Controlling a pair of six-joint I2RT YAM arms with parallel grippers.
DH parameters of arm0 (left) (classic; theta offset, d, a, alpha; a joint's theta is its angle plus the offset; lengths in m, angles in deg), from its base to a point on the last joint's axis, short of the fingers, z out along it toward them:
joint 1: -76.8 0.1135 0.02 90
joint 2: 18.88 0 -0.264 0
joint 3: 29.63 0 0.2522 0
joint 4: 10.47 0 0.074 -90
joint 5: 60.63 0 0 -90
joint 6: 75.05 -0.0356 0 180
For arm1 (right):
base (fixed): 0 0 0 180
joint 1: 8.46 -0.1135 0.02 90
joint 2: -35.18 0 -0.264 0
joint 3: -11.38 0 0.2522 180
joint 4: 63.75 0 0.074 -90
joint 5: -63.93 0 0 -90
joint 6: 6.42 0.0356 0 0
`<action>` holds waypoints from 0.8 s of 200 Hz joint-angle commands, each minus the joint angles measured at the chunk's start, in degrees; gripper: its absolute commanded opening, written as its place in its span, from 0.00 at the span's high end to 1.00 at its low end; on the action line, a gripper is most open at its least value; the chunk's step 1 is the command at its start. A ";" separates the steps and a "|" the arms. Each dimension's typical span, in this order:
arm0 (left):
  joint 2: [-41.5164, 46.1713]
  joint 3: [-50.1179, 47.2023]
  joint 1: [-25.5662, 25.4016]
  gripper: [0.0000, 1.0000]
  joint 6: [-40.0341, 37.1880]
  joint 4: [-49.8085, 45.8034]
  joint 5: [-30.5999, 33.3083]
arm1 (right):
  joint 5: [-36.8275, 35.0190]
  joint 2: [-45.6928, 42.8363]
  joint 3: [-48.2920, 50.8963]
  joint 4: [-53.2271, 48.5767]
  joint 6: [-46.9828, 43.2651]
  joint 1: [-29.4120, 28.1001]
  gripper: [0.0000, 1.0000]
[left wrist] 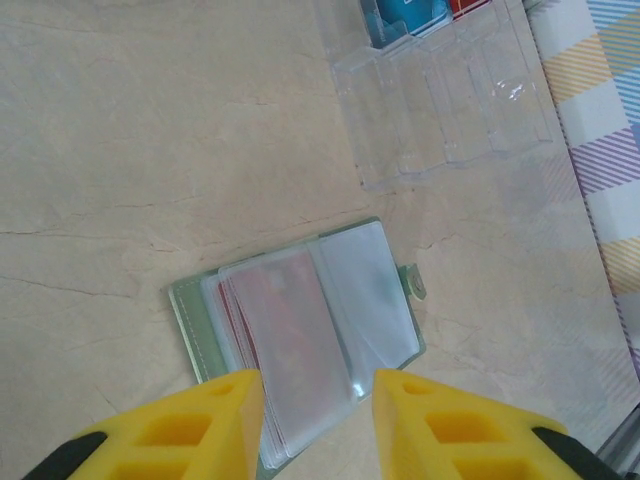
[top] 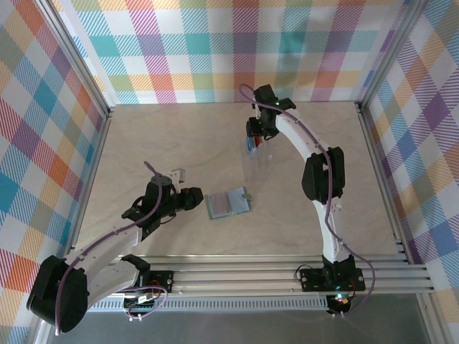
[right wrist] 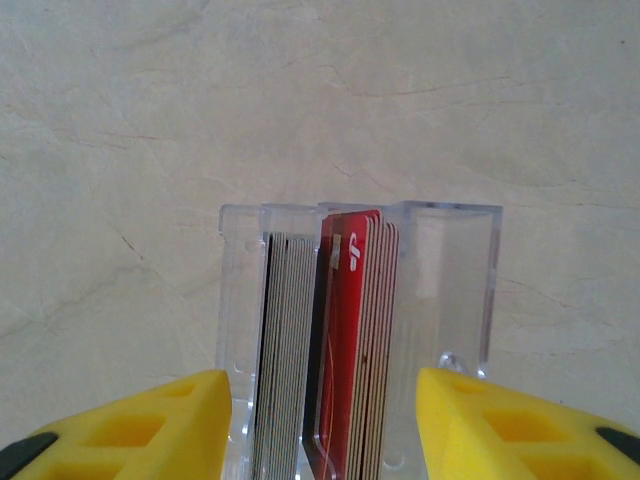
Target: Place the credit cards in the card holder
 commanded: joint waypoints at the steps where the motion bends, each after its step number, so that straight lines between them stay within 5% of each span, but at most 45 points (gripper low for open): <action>1: 0.40 -0.67 0.49 0.65 -0.33 1.04 0.87 | 1.35 2.66 -2.78 -3.22 -1.05 0.18 0.49; 160: -0.01 -0.48 0.49 0.65 -0.33 0.44 2.06 | 13.08 6.09 -7.27 -5.73 -1.50 1.62 0.52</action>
